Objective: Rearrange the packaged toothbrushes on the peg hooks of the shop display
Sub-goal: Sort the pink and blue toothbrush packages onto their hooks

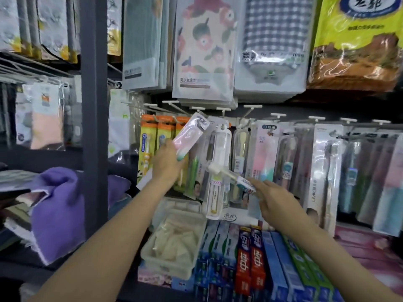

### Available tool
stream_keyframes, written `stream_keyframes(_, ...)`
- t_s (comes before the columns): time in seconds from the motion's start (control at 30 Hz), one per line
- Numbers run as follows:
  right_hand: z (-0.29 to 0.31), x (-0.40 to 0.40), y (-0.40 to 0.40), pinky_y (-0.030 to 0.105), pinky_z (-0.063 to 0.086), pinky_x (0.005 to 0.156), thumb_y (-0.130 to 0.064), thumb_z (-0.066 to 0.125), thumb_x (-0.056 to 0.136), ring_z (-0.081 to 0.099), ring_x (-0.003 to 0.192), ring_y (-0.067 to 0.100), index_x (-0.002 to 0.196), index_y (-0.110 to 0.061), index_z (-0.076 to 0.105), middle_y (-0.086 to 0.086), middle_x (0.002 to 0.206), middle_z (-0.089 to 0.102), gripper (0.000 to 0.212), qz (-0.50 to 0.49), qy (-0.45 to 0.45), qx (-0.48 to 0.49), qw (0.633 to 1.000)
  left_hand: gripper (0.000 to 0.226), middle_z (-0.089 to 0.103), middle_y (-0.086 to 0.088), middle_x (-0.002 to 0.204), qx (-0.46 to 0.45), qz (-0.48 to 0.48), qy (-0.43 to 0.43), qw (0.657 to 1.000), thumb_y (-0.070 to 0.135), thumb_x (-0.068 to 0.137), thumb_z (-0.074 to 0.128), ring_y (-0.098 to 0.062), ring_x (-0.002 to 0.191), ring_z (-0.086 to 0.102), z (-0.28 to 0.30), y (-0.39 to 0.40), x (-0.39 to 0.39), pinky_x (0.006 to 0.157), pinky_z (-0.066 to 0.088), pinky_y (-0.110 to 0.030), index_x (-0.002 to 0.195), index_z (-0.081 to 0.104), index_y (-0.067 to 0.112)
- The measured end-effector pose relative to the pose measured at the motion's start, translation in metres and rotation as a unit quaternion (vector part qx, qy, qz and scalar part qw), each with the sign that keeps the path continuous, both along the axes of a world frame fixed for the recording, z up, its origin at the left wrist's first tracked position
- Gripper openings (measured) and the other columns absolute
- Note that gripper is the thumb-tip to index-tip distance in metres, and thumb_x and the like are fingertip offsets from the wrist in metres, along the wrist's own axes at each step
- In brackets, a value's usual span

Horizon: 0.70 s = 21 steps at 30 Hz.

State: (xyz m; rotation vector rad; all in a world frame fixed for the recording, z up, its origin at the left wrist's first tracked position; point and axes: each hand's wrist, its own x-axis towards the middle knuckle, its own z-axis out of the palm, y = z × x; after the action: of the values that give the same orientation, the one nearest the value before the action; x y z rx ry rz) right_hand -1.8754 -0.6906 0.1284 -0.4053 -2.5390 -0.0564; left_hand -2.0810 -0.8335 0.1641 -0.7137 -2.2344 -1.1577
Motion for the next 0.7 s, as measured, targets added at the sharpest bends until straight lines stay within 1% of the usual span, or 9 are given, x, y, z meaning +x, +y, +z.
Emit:
stream_keyframes(0.1,0.000,0.000,-0.005,0.034,0.049,0.065,0.000,0.039,0.090,0.058,0.084,0.027,0.146,-0.023,0.022,0.006,0.105,0.052,0.063,-0.016,-0.008,0.011,1.000,0.049,0.055,-0.018,0.116,-0.049,0.006,0.035,0.998,0.010,0.077,0.071,-0.036,0.104,0.055,0.008,-0.011,-0.003,0.081,0.046,-0.042,0.116,0.041,0.001)
stream_keyframes(0.2,0.001,0.002,-0.005,0.032,0.051,0.068,0.002,0.041,0.087,0.058,0.084,0.024,0.144,-0.021,0.028,0.004,0.102,0.053,0.063,-0.010,-0.003,-0.001,1.000,0.047,0.054,-0.018,0.115,-0.057,-0.003,0.037,0.998,0.008,0.078,0.069,-0.036,0.102,0.055,0.005,-0.011,-0.002,0.080,0.047,-0.044,0.115,0.040,0.001)
stream_keyframes(0.3,0.001,0.003,-0.002,0.020,0.047,0.061,0.001,0.045,0.089,0.053,0.070,0.013,0.140,-0.017,0.038,0.008,0.103,0.060,0.055,0.024,0.034,-0.074,0.996,0.040,0.054,-0.017,0.111,-0.036,-0.025,0.014,0.999,0.009,0.081,0.066,-0.035,0.098,0.057,-0.001,-0.005,0.001,0.077,0.050,-0.045,0.111,0.040,0.002)
stream_keyframes(0.4,-0.002,0.006,0.004,0.010,0.037,0.049,-0.001,0.050,0.089,0.044,0.060,-0.003,0.140,-0.020,0.036,0.002,0.099,0.062,0.057,0.040,0.092,-0.127,0.987,0.038,0.055,-0.015,0.107,-0.012,-0.037,-0.019,0.999,0.009,0.082,0.065,-0.033,0.093,0.059,-0.006,0.004,0.007,0.065,0.047,-0.036,0.109,0.040,0.002)
stream_keyframes(0.5,-0.007,0.012,0.011,0.019,0.037,0.049,-0.001,0.051,0.089,0.050,0.061,0.005,0.140,-0.024,0.032,-0.012,0.083,0.051,0.060,0.040,0.147,-0.169,0.974,0.037,0.052,-0.013,0.105,0.022,-0.062,-0.057,0.996,0.009,0.083,0.064,-0.029,0.094,0.056,-0.010,0.013,0.014,0.055,0.037,-0.021,0.110,0.040,0.003)
stream_keyframes(0.53,-0.008,0.013,0.015,0.022,0.037,0.048,-0.001,0.051,0.089,0.051,0.061,0.009,0.140,-0.025,0.031,-0.014,0.080,0.049,0.060,0.033,0.161,-0.189,0.968,0.041,0.050,-0.012,0.107,0.032,-0.068,-0.065,0.995,0.012,0.083,0.066,-0.030,0.098,0.054,-0.012,0.015,0.015,0.060,0.040,-0.021,0.114,0.039,0.004)
stream_keyframes(0.6,-0.010,0.015,0.021,0.022,0.034,0.045,0.000,0.050,0.089,0.051,0.058,0.012,0.141,-0.025,0.028,-0.012,0.076,0.048,0.062,0.026,0.163,-0.211,0.963,0.062,0.045,-0.013,0.121,0.056,-0.051,-0.053,0.996,0.023,0.079,0.071,-0.031,0.114,0.046,-0.015,0.018,0.017,0.087,0.044,-0.034,0.127,0.036,0.006)
stream_keyframes(0.63,-0.011,0.015,0.023,0.021,0.033,0.043,0.001,0.049,0.088,0.050,0.056,0.012,0.141,-0.025,0.027,-0.010,0.073,0.048,0.062,0.027,0.156,-0.212,0.964,0.070,0.041,-0.014,0.128,0.078,-0.029,-0.030,0.996,0.029,0.077,0.073,-0.031,0.120,0.040,-0.017,0.019,0.021,0.099,0.037,-0.040,0.132,0.034,0.008)
stream_keyframes(0.7,-0.013,0.016,0.026,0.018,0.030,0.040,0.001,0.048,0.089,0.046,0.052,0.010,0.142,-0.025,0.026,-0.005,0.072,0.049,0.063,0.024,0.141,-0.203,0.969,0.067,0.036,-0.013,0.132,0.132,-0.001,0.041,0.990,0.034,0.079,0.068,-0.028,0.125,0.032,-0.016,0.022,0.036,0.106,0.025,-0.040,0.131,0.037,0.008)
